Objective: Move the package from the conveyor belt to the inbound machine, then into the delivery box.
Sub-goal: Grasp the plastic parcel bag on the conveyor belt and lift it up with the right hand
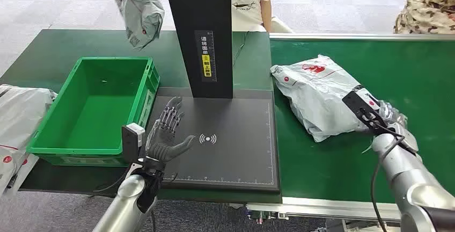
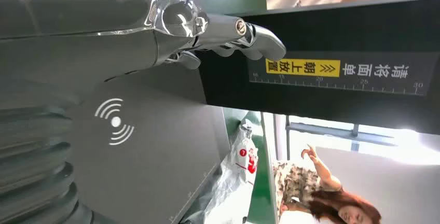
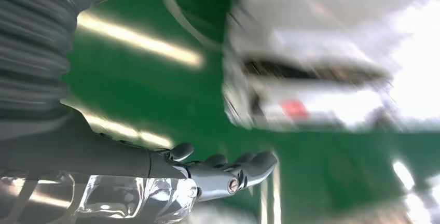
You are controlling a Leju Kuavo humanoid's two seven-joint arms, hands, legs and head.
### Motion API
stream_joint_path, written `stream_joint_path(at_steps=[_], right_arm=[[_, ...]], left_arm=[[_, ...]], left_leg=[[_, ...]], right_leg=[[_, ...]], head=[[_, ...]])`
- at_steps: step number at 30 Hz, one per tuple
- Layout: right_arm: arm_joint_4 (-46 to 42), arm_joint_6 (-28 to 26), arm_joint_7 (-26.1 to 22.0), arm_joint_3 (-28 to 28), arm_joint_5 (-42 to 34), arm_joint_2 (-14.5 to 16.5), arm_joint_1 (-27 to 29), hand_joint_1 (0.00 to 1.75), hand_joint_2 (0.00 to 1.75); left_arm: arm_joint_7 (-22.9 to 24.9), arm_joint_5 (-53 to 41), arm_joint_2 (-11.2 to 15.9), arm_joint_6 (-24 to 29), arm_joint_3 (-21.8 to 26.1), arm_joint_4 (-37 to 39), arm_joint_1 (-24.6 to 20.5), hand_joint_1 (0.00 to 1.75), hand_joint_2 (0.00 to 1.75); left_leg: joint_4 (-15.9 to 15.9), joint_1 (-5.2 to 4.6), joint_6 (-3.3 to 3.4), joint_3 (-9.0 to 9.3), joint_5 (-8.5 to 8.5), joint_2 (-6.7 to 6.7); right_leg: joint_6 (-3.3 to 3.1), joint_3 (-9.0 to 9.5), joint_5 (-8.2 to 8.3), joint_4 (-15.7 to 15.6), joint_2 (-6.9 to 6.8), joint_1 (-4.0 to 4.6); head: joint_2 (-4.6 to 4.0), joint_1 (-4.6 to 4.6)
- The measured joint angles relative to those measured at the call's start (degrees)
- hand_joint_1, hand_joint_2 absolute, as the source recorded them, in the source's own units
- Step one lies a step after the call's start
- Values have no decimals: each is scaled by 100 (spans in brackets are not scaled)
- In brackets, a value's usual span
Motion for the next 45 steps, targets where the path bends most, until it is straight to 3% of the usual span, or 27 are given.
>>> stream_joint_path(at_steps=[5,8,10,14,19,21,22,23,26,37,45], right_arm=[[-270,-849,-1223,-80,-174,126,106,0,175],[-370,-717,-1621,-151,-362,242,184,0,175],[-344,-139,-1486,-246,-608,326,193,0,175],[-196,1399,-579,-386,-764,416,190,0,175],[-159,1728,-302,-395,-729,425,186,0,175],[-48,2369,101,-397,-637,428,129,0,175],[11,2649,276,-398,-578,429,88,7,175],[68,2911,424,-399,-520,431,43,50,175],[80,2861,256,-399,-493,436,-7,174,175],[143,2997,41,-399,-515,437,37,175,175],[222,4067,192,-401,-535,363,152,175,175]], left_arm=[[1,3,40,35,39,-165,98,0,175],[-12,9,55,40,50,-214,124,0,175],[-23,9,64,33,50,-239,139,0,175],[-66,-17,74,-70,48,-251,154,0,175],[-75,-27,75,-104,48,-250,152,0,175],[-92,-40,67,-151,46,-196,64,0,175],[-91,-47,62,-170,45,-168,19,0,175],[-83,-52,57,-187,44,-140,-25,0,175],[-15,-69,55,-178,44,-140,-20,0,175],[10,-126,16,-178,44,-119,-27,0,175],[35,-133,-48,-178,39,-4,-155,0,175]], left_leg=[[-1,3,0,-1,0,-5],[-3,3,-1,0,1,-3],[-3,2,-2,1,3,-2],[-1,0,-1,0,4,-6],[-1,0,-1,0,4,-7],[0,0,-1,0,4,-6],[0,0,-1,0,4,-5],[1,0,-1,0,4,-5],[0,1,-1,0,4,-5],[1,1,-1,1,4,-4],[1,0,-1,1,3,-3]], right_leg=[[1,1,-2,0,-6,2],[0,1,-1,1,-5,3],[0,1,0,0,-3,3],[0,1,0,-1,-8,3],[0,1,0,-1,-9,2],[0,1,0,-1,-8,2],[0,1,0,-1,-7,2],[0,1,0,-1,-6,2],[0,1,0,-1,-6,2],[0,0,0,-2,-5,2],[0,-1,0,-3,-5,2]], head=[[0,0],[0,-1],[0,-1],[0,-1],[0,-2],[0,-1],[0,0],[0,0],[0,-1],[0,0],[1,0]])
